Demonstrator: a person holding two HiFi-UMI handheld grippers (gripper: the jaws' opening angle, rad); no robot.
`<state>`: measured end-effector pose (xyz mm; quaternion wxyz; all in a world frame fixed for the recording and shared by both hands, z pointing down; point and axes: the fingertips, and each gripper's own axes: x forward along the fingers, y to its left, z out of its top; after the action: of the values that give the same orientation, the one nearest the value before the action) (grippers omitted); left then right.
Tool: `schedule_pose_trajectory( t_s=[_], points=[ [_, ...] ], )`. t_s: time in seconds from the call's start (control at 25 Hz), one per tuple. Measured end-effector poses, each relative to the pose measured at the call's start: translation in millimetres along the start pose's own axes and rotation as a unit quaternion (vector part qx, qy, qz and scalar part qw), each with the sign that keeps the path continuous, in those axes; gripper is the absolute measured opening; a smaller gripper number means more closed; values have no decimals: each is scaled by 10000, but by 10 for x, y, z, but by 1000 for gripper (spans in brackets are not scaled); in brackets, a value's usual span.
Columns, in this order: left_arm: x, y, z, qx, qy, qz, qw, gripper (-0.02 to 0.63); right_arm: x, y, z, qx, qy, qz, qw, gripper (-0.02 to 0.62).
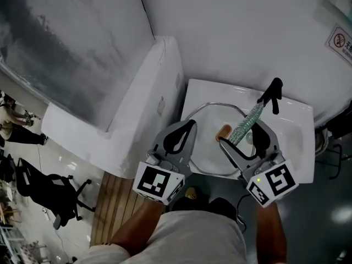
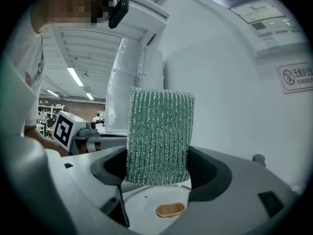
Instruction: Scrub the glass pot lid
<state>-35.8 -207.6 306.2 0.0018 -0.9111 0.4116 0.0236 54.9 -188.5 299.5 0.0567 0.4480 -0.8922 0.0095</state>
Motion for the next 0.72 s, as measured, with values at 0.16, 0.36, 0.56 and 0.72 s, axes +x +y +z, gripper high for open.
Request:
schedule_pose_trajectory(
  t_s=[0.16,0.36,0.56,0.72],
  points=[
    [104,45,-81,-42,133,25,9999,15,126,-74,-33,-56,144,115,9998,348],
    [207,100,-185,-67,313,179,9993,15,258,-177,-91,-148,364,354,9986,348],
    [243,180,-298,-171,548,500,9971,15,392,-224,-199,-217,677,736,9947,348],
    [228,263,-473,-301,816,787,9931,17,506,-256,-293,-332,888,959,9909,348]
  ],
)
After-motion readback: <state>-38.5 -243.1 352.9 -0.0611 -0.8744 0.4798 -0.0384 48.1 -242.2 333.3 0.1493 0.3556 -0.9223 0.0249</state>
